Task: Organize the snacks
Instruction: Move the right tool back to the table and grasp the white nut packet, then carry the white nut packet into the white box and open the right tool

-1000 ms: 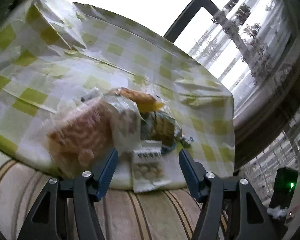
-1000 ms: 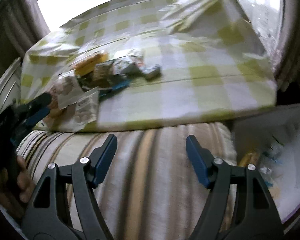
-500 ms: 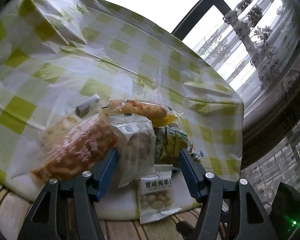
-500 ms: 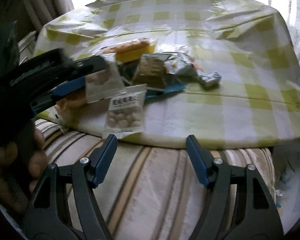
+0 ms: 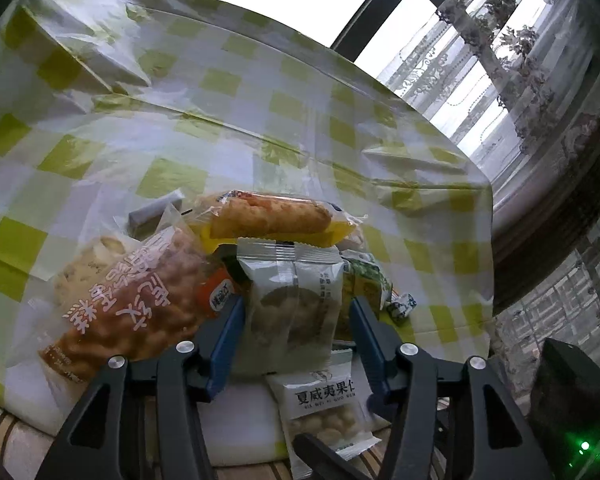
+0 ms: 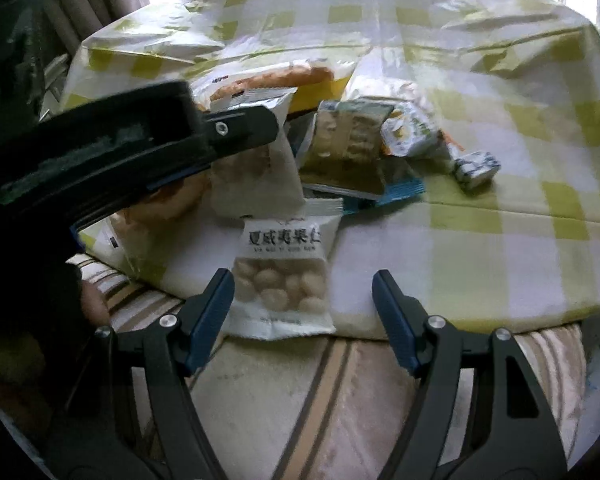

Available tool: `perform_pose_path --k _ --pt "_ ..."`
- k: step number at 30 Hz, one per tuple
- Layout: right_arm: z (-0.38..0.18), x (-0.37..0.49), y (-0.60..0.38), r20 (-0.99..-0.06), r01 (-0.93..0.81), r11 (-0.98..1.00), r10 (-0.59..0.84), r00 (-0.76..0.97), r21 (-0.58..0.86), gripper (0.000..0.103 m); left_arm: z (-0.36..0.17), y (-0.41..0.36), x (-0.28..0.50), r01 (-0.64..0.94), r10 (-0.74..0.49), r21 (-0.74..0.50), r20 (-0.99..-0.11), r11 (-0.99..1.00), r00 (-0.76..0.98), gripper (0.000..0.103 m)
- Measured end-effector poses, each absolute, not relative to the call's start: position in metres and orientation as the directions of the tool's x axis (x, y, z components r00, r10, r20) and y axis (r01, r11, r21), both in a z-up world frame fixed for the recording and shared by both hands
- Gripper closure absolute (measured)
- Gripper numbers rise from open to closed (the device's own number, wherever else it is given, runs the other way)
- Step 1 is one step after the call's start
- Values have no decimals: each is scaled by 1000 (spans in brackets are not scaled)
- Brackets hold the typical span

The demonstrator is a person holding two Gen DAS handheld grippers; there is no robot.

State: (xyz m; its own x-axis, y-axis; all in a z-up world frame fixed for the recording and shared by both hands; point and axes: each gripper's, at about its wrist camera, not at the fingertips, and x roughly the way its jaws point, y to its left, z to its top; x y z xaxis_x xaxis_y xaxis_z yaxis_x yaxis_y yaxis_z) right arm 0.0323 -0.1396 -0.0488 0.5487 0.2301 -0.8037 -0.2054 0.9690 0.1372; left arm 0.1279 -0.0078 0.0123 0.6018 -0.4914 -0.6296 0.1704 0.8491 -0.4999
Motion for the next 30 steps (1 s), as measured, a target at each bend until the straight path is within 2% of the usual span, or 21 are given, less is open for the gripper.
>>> perform_pose_path --k 5,9,11,13,22,26,30 --pt "-49 41 -134 -804 -206 970 226 550 132 29 12 -5 123 177 -501 -510 -616 842 608 48" --pt "-51 52 -121 -811 -214 974 188 555 79 25 11 -7 122 182 -492 -495 -619 849 613 48" --pt "-51 54 -119 -812 -210 976 169 559 58 28 11 -6 122 180 -497 -505 -613 844 614 48" --pt "-51 54 -119 -812 -194 981 139 568 32 47 11 -7 122 182 -494 -499 -615 847 615 48" --pt "-47 37 -147 -807 -145 988 123 577 47 51 11 -20 118 202 -463 -440 -640 875 613 41" --pt "-40 23 -169 -791 -101 992 118 600 72 52 11 -29 117 219 -446 -400 -663 890 601 33" --pt "-36 10 -184 -787 -89 993 118 605 81 51 8 -38 114 217 -470 -427 -680 878 563 27"
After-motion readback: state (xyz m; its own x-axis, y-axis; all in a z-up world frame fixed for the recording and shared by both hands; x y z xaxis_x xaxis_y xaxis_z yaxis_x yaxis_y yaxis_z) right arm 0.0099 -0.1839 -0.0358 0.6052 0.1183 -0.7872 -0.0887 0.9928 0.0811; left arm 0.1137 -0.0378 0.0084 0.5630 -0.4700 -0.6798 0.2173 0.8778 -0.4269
